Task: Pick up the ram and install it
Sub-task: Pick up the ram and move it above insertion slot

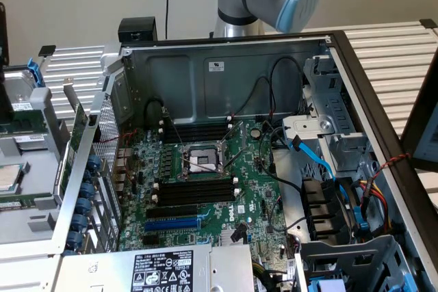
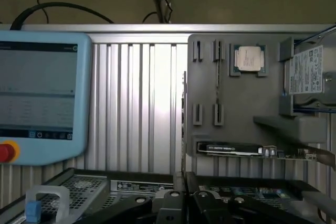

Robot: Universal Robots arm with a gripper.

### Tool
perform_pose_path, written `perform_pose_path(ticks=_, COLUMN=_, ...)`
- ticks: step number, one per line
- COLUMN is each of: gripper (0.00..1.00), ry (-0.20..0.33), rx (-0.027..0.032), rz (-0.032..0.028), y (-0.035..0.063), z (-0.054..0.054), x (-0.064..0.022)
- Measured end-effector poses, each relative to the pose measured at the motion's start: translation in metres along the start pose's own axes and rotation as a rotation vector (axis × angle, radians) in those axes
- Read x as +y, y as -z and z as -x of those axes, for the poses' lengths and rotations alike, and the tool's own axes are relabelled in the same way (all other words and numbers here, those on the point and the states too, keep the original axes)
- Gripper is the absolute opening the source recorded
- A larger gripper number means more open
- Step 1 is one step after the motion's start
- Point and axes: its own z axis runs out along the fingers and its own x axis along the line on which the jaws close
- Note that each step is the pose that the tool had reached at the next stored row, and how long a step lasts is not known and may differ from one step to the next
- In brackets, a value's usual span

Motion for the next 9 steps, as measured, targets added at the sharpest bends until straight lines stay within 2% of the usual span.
perform_pose_path(ticks=9, gripper=0.12, ry=0.002, rx=0.0, rz=0.0061, y=0.0092, z=-0.001, x=-0.0359)
